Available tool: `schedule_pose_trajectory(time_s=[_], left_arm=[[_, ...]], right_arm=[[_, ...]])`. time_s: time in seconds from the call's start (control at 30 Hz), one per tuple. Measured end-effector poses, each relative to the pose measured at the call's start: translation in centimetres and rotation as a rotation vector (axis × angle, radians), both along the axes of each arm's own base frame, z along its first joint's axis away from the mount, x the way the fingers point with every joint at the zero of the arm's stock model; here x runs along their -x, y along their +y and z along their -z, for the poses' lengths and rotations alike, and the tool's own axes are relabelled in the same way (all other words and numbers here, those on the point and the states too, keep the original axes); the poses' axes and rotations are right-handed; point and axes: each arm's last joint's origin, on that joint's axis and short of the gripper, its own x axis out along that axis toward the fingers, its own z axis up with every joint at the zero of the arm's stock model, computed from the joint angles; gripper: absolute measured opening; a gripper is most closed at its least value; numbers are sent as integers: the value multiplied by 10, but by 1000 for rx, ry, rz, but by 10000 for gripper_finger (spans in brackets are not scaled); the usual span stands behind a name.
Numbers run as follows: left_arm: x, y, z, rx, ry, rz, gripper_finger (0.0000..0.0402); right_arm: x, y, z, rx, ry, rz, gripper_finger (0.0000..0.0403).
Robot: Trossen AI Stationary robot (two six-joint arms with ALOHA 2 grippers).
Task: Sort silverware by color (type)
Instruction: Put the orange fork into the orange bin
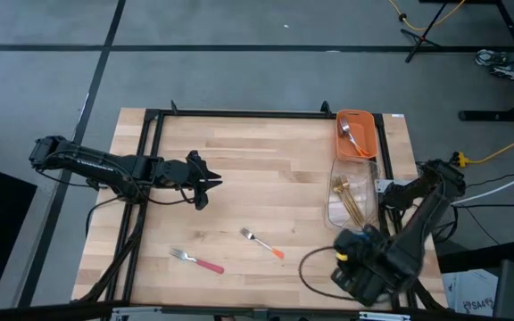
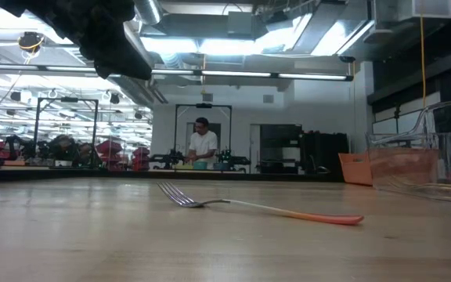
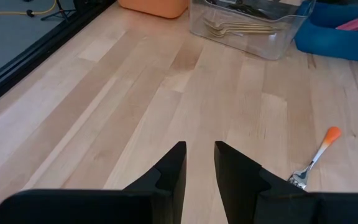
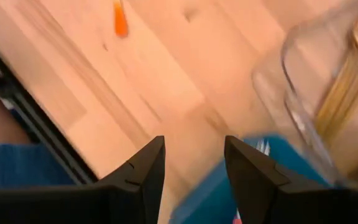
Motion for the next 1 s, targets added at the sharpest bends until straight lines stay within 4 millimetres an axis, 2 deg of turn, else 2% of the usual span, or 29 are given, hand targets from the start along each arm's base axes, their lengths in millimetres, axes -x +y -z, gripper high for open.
schedule_pose_trajectory(time_s=[0.3,0.63,0.8,1.0], left_arm=[[0,0,0,0,0,0,77],[0,0,0,0,-1,0,77],[0,0,-1,1,-3,0,77],[0,0,-1,1,-7,0,77]], right_arm=[[-56,-35,-2,108,-163,-156,152],[-123,-71,-4,164,-391,-227,152],[-157,-72,13,173,-469,-267,152],[-182,-67,48,200,-432,-311,152]])
